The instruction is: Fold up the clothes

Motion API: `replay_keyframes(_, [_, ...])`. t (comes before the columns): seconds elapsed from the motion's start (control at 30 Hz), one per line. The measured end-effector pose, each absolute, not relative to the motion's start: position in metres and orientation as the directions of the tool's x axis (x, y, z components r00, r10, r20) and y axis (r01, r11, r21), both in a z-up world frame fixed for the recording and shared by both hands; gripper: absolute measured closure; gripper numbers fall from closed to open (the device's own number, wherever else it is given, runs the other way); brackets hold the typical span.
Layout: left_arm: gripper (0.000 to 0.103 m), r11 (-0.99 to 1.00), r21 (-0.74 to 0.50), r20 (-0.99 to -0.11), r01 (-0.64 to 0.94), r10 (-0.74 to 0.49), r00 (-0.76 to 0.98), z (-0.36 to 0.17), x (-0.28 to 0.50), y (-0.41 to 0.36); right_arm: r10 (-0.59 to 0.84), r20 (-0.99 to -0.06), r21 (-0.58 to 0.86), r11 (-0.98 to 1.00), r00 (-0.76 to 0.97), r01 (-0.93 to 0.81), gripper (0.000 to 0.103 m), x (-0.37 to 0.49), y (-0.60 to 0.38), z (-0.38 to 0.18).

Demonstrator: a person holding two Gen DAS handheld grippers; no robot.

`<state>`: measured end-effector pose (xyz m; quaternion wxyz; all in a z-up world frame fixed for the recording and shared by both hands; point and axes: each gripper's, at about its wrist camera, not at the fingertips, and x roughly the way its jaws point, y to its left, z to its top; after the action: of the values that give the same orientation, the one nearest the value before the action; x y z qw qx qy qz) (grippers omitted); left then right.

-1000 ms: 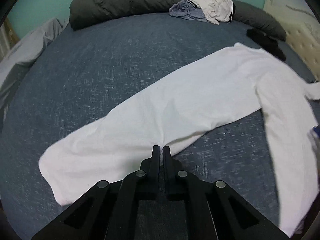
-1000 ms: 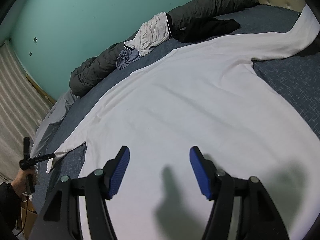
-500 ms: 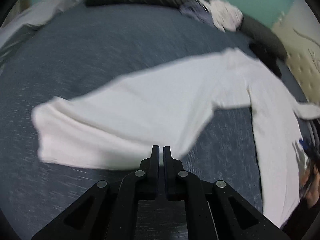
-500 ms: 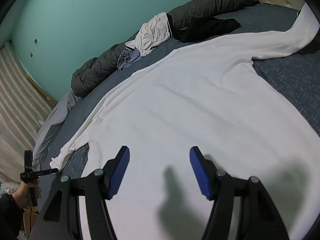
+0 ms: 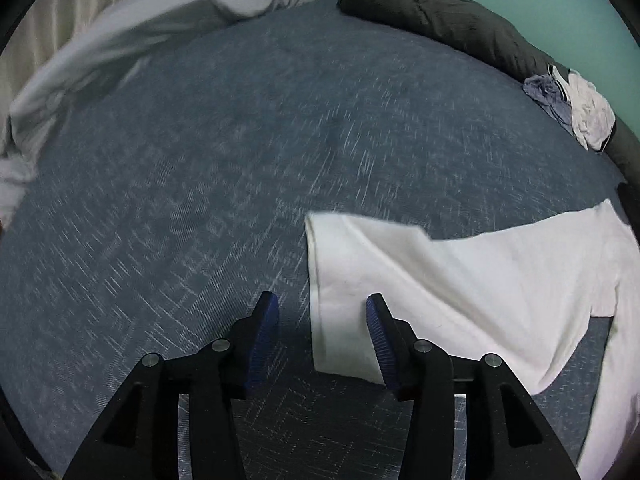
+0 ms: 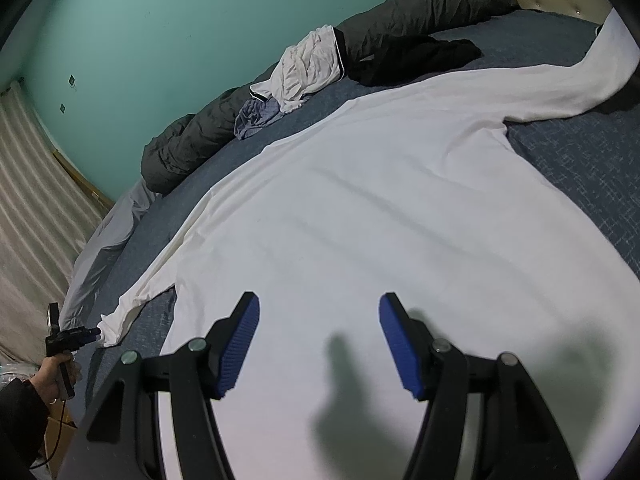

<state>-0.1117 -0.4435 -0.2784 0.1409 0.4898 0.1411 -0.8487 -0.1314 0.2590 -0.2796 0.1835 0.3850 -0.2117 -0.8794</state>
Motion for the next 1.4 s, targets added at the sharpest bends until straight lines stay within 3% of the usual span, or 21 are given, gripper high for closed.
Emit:
replay_keyframes(0.03, [0.054,-0.916,-0.100,-0.874,0.388,-0.106,-0.474,-0.281,-0.111,-0.448,-0.486,-0.600,0.513,-0.843,-0.635,0.160,0.040,-0.132,0.259,-0.280])
replay_keyframes(0.07, [0.061,-0.911,-0.098,-0.877,0.399,-0.110,-0.467,-0.284,-0.111,-0.452,-0.486,-0.601,0.513,-0.843,-0.634,0.161,0.040,-0.132,0.259,-0.281])
replay_keyframes(0.1, [0.078,-0.907,-0.097,-0.880,0.410,-0.114,-0.461,-0.287,-0.111,-0.457,-0.487,-0.601,0.512,-0.843,-0.633,0.162,0.040,-0.132,0.258,-0.281])
replay_keyframes(0.17, [0.100,-0.906,-0.100,-0.885,0.411,-0.108,-0.453,-0.289,-0.110,-0.460,-0.488,-0.602,0.510,-0.844,-0.632,0.165,0.040,-0.132,0.257,-0.280])
replay_keyframes(0.53, [0.102,-0.870,-0.098,-0.875,0.483,-0.155,-0.458,-0.252,-0.058,-0.487,-0.498,-0.584,0.526,-0.834,-0.641,0.169,0.040,-0.130,0.262,-0.275])
replay_keyframes(0.73, [0.102,-0.855,-0.127,-0.899,0.502,-0.115,-0.422,-0.278,-0.063,-0.477,-0.504,-0.584,0.524,-0.833,-0.636,0.179,0.040,-0.128,0.260,-0.274])
replay_keyframes(0.83, [0.096,-0.840,-0.135,-0.894,0.525,-0.125,-0.430,-0.277,-0.065,-0.479,-0.501,-0.582,0.525,-0.833,-0.641,0.175,0.040,-0.128,0.262,-0.274])
replay_keyframes(0.9, [0.073,-0.832,-0.145,-0.877,0.536,-0.143,-0.459,-0.271,-0.065,-0.483,-0.499,-0.583,0.527,-0.833,-0.641,0.170,0.040,-0.129,0.262,-0.275])
replay_keyframes(0.97, [0.059,-0.820,-0.145,-0.860,0.553,-0.171,-0.480,-0.266,-0.069,-0.489,-0.499,-0.585,0.526,-0.833,-0.639,0.170,0.040,-0.130,0.261,-0.275])
replay_keyframes(1.4, [0.056,-0.803,-0.195,-0.843,0.563,-0.157,-0.515,-0.264,-0.108,-0.511,-0.486,-0.603,0.507,-0.846,-0.632,0.167,0.040,-0.134,0.258,-0.280])
